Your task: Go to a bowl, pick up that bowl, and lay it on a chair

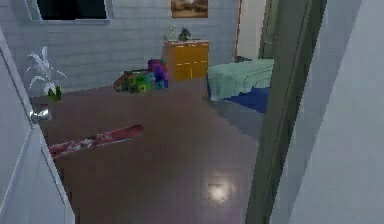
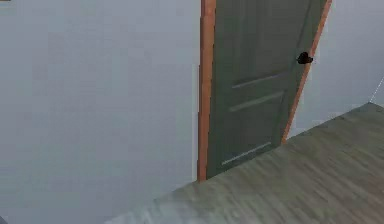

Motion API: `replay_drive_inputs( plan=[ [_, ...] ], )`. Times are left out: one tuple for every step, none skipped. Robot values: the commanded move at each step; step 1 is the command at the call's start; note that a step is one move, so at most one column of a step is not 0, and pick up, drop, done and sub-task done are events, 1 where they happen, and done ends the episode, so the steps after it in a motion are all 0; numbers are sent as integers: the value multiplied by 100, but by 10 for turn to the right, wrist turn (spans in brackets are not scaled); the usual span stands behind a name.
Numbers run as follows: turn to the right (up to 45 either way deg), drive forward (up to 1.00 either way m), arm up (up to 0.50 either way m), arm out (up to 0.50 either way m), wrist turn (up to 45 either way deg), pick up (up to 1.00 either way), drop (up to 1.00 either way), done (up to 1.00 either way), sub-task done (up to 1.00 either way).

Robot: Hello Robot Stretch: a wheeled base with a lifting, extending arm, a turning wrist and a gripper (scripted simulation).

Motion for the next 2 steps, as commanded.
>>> replay_drive_inputs(
  plan=[
    [0,85,0,0,0,0,0,0,0],
    [0,100,0,0,0,0,0,0,0]
  ],
)
